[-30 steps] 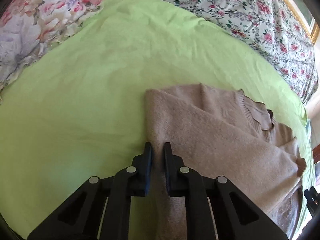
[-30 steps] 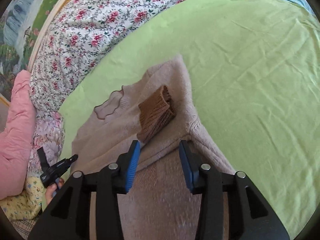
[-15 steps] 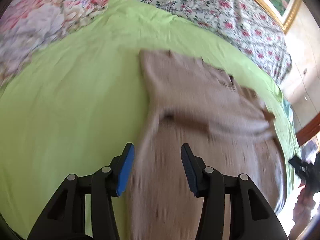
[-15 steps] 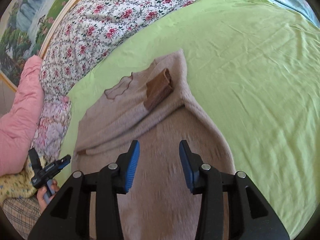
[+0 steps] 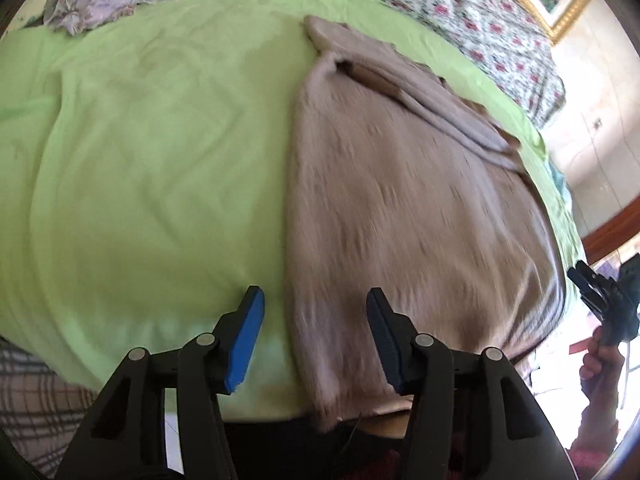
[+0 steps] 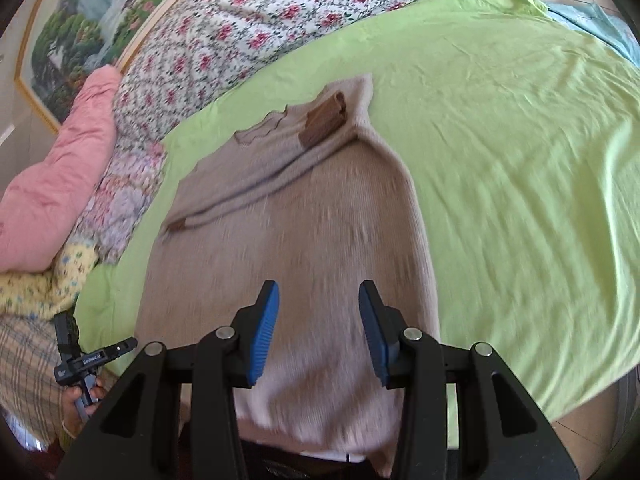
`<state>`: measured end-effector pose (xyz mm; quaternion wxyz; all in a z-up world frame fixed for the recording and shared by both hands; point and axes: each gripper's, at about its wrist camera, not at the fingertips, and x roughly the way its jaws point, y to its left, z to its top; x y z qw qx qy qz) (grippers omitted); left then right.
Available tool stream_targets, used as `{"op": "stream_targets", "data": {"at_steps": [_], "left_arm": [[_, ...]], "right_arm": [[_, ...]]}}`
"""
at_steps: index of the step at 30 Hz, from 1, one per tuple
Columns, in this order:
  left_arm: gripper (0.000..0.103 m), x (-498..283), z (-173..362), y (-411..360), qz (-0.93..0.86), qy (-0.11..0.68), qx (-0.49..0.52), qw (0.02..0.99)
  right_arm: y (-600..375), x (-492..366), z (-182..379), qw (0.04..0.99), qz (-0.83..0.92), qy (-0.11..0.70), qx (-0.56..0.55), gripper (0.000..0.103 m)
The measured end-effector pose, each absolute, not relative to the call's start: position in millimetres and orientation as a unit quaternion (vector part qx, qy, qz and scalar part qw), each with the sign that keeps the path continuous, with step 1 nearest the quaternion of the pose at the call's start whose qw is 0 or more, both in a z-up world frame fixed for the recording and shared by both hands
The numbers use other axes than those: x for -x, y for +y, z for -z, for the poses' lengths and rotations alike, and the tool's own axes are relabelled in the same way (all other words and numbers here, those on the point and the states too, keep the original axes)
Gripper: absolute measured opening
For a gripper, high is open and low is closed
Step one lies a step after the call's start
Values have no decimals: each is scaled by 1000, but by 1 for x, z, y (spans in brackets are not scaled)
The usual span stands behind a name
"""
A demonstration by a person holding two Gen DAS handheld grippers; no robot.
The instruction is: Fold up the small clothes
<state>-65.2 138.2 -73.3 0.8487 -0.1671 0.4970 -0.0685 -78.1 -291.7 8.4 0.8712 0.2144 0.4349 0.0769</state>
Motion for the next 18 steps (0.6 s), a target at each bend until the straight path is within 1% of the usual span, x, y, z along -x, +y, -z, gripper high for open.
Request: {"op": "stream_targets", "data": {"at_steps": [6,9,12,18], "left_arm": [[56,94,91,125,96,493,164,849],[55,100,102,119,117,498,180,840],[54,105,112,119,139,490,197,837],[54,106,116,129,162,479,232,831]], "right_arm": [[-300,116,3,868,-92,442,-206,43],[-311,130,11,863,-91,448,-215,43],[-317,140,23,856,-92,463,-212,43],[-315,143,53,835,-105,501,-201,43]]}}
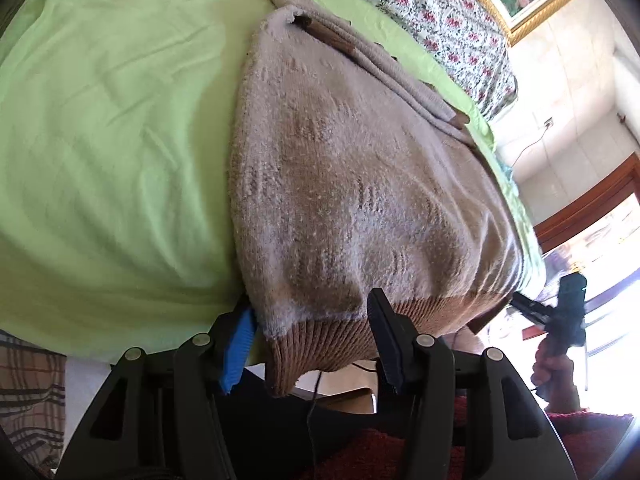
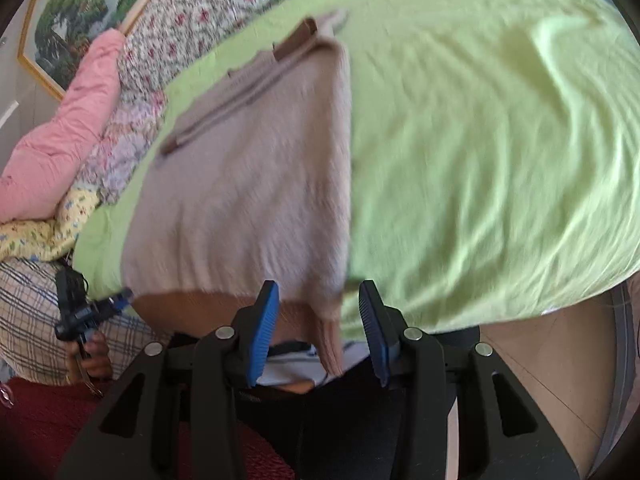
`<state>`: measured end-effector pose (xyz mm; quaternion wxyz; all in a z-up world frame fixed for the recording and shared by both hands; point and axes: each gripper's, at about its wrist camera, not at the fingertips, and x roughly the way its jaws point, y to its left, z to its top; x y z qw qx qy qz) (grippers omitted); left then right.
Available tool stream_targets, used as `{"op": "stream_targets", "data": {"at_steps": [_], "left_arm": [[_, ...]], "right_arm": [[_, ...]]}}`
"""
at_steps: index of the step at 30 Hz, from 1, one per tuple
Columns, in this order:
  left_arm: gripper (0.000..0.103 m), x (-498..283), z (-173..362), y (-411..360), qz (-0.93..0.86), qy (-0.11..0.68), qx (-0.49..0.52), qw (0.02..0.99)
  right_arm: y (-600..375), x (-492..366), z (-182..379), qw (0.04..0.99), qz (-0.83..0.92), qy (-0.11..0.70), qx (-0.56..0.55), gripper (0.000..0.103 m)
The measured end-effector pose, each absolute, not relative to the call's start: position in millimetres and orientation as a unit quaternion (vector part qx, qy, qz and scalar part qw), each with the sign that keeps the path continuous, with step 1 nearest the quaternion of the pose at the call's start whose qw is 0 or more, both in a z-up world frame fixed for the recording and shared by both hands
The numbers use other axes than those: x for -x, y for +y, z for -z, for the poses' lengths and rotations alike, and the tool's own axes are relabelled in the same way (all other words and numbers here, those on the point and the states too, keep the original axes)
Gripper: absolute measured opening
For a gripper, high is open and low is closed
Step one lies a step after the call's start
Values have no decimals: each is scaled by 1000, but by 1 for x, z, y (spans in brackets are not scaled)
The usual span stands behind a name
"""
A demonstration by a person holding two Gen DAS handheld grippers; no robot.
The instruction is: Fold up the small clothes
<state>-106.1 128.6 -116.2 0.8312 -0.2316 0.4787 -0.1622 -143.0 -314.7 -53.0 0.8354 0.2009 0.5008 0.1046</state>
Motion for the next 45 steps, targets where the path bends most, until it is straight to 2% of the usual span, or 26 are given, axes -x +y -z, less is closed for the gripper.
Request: {"op": "stream_targets", "data": {"at_steps": [6,9,10,11,12,13,14,19,28,37,45], "left_arm": [[39,107,116,124,163,485,213,833],[28,106,118,121,168,491,203,830],[18,106,118,120,170,493,197,830],[12,106,118,120,175,495,194,829],[10,107,117,118,182,494,190,829],[9,109,114,116,188,489,182,832],[8,111,112,114,194,484,177,835],[6,125,87,120,232,442,191,845],[5,107,10,132,248,338,223,880],[5,45,-15,147,220,285,243,901],[5,-43,-33,149,186,270,227,917]], "right_arm": [[-299,133,74,832,-132,504,-189,43],[-296,132,79,837,-138,497,-183,43],[-295,132,79,838,-140,496,-179,43],[-294,132,79,839,-141,495,-174,38],[-293,133,78,838,-145,499,-168,31],[-293,133,78,835,-152,500,-172,14],[-295,134,76,833,-160,499,-178,9],[-299,143,49,828,-233,461,-218,8],[-315,123,-21,834,-304,333,-316,8],[-321,69,-35,856,-269,291,-330,8],[-329,1,-55,880,-226,273,-316,8]]}}
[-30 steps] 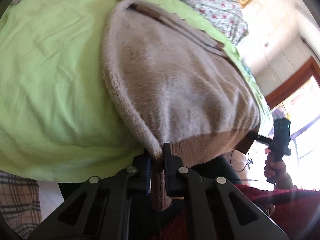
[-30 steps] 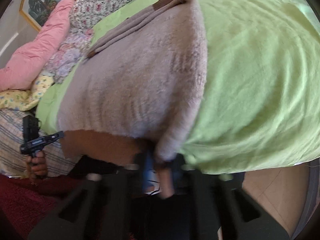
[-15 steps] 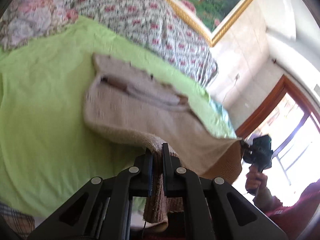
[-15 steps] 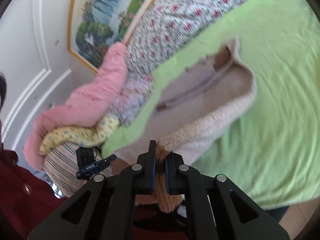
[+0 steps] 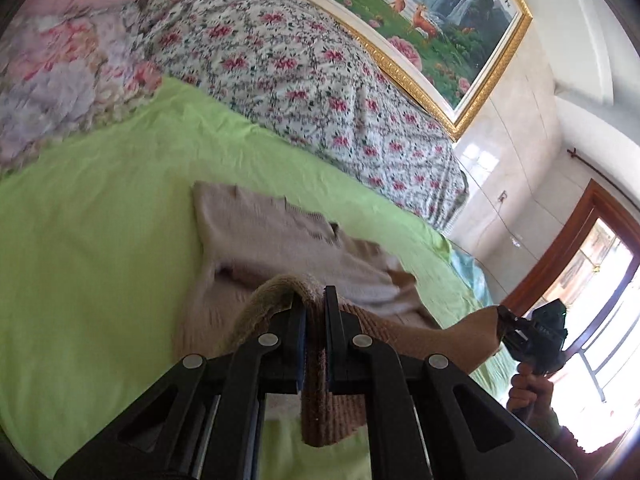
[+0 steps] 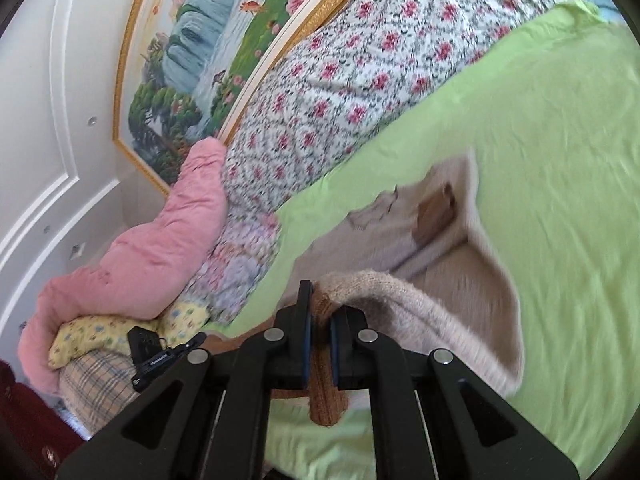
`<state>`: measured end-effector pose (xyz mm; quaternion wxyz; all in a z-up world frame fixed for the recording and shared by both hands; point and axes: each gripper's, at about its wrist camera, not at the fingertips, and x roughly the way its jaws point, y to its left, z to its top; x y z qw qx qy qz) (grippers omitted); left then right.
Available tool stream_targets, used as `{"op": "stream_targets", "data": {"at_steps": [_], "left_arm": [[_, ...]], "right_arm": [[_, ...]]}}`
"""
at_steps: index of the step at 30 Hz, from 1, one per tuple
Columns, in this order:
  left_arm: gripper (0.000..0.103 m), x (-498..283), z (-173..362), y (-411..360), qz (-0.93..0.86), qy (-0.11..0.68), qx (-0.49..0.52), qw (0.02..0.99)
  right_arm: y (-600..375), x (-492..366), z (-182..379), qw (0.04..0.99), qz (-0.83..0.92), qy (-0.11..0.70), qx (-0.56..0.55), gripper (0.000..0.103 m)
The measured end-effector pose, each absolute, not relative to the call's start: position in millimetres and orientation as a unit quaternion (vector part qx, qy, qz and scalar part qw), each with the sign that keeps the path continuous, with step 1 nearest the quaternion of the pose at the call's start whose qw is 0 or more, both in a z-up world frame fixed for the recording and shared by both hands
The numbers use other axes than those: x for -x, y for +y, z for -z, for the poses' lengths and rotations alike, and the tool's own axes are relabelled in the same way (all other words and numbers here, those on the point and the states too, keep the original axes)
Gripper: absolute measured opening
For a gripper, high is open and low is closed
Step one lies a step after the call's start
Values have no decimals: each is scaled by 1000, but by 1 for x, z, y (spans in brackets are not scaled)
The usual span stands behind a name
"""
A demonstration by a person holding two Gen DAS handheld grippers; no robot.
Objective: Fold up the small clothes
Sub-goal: 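Grasp the ribbed hem with both tools and lift it toward the collar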
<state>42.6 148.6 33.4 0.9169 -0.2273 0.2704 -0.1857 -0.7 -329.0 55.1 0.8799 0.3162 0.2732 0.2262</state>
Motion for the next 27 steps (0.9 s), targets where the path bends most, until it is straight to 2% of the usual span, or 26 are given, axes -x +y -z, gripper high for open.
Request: {"op": "stream_targets", "data": {"at_steps": [12,21,27], "left_arm": [[5,-193,-32,148,143,288,217,921],[5,-282,32,163,90,340,245,903],[9,-302,58,163,85,372,243,892]], "right_arm": [[-330,-158,-40,889,-163,307,-298,8],[-337,-236,13,876,-101,362,-301,8],[-343,-256,48,855,-66,410,-311,10]]}}
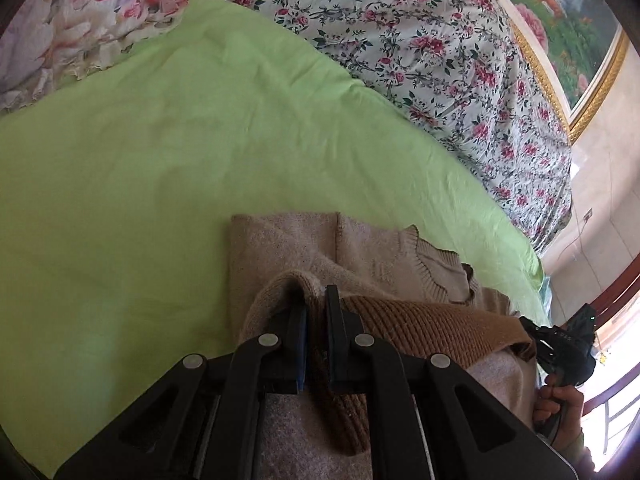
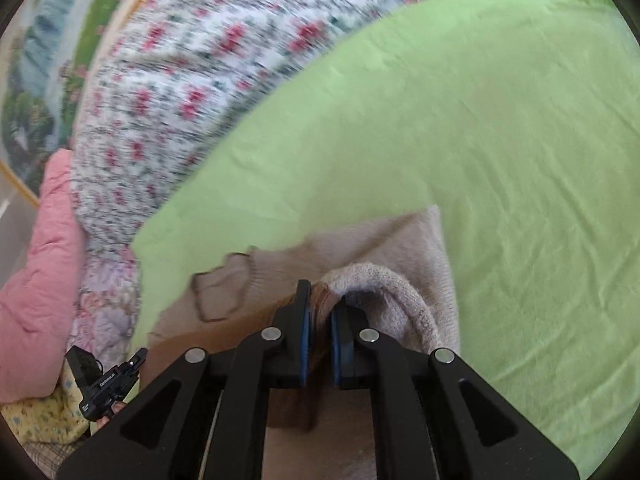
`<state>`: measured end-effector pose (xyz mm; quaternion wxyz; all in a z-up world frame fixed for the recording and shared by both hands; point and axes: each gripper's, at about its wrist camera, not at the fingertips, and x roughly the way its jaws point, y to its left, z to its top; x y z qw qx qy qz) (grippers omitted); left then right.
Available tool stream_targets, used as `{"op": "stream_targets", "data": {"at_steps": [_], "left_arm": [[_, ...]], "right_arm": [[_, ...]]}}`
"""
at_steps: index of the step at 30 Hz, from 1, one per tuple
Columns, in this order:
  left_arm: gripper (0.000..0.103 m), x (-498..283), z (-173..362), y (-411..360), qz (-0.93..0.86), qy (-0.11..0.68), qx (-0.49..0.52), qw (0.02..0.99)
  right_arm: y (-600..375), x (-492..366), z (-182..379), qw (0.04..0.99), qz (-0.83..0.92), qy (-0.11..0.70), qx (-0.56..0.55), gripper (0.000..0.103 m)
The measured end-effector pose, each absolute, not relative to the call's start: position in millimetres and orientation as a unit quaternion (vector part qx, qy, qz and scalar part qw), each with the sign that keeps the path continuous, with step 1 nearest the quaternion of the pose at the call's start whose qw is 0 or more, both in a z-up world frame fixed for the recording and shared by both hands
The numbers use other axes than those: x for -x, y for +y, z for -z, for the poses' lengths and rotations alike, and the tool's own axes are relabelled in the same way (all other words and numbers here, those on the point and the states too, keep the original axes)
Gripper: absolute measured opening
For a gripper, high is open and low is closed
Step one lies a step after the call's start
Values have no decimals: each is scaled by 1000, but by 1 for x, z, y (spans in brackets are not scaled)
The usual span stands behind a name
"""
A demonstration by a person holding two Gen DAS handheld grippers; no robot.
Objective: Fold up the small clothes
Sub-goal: 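Grasp the ribbed hem with both tools and lift it toward the collar, then lay the hem over the collar and open both tools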
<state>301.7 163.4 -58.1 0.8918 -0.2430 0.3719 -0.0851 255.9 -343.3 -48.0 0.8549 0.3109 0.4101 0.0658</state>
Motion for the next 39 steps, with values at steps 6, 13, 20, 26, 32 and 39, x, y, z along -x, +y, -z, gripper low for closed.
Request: {"op": "stream_targets", "data": {"at_steps": [6,13,20,26,32,39], "left_arm": [[15,-258,38,143,120,384,193,895],[20,-207,37,64,241,411,164,864],[17,-273,61,43,233,462,141,844],[14,-335,57,82,159,461,139,862],[14,-365,54,154,62,424,228,874],[14,-328,48,177,49,402,271,873]], "right_arm": [[-348,-229,25,864,-64,391,-312,39],[-271,-160,-10,871,-195,410,-189,42],[-204,-209,30,816,-259,505,-107,42],[-225,-279,51,814,-190,543,-79,33],[-299,-322,32,866,-31,467,-176,33],[-300,-282,3,881,-43,420,-213,36]]}}
